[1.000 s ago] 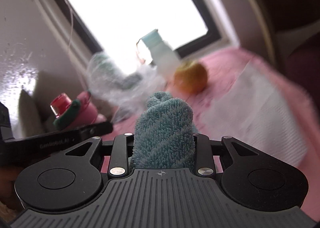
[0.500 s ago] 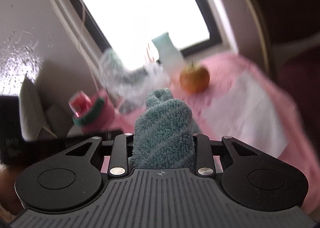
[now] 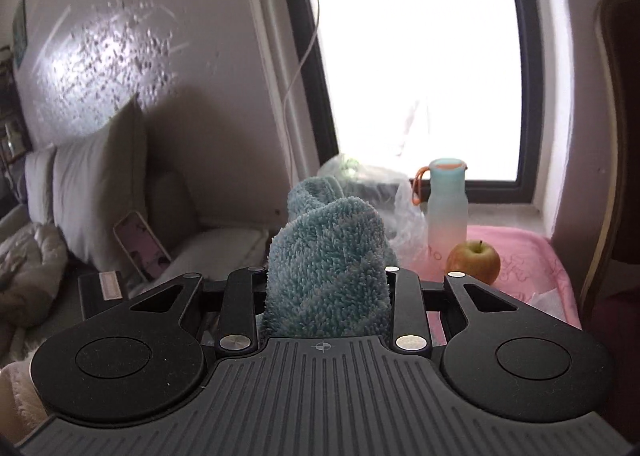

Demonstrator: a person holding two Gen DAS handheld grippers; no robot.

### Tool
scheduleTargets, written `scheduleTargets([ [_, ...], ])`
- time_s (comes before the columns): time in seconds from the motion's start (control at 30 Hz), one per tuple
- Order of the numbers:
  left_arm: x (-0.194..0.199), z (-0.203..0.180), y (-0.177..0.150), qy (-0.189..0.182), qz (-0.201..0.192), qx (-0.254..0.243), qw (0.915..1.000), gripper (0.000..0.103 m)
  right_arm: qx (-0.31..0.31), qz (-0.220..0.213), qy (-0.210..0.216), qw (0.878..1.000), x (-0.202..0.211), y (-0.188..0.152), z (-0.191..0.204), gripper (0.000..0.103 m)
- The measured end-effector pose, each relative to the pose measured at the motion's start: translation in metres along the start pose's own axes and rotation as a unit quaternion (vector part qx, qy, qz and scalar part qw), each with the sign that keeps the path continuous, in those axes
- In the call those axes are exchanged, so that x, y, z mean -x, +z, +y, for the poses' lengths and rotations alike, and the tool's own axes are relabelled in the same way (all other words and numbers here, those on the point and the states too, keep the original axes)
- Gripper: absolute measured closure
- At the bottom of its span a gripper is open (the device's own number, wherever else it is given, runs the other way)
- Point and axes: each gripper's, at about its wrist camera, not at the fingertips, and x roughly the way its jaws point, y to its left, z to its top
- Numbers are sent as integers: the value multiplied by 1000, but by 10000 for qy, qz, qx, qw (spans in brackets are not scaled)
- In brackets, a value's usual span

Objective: Clean container
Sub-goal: 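Hold the bottle upright with the left gripper while the right gripper wipes its lid ring with the towel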

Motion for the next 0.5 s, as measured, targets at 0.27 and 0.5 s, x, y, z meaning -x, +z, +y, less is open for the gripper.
scheduleTargets([
  [0.27,-12,-2,-14,-292,-54,-168,9994,30,492,1222,358,9906,-35,12,32,72],
  [0.5,-19,-7,-10,-198,25,-185,9996,31,920,1408,172,9856,-90,38,60,73],
])
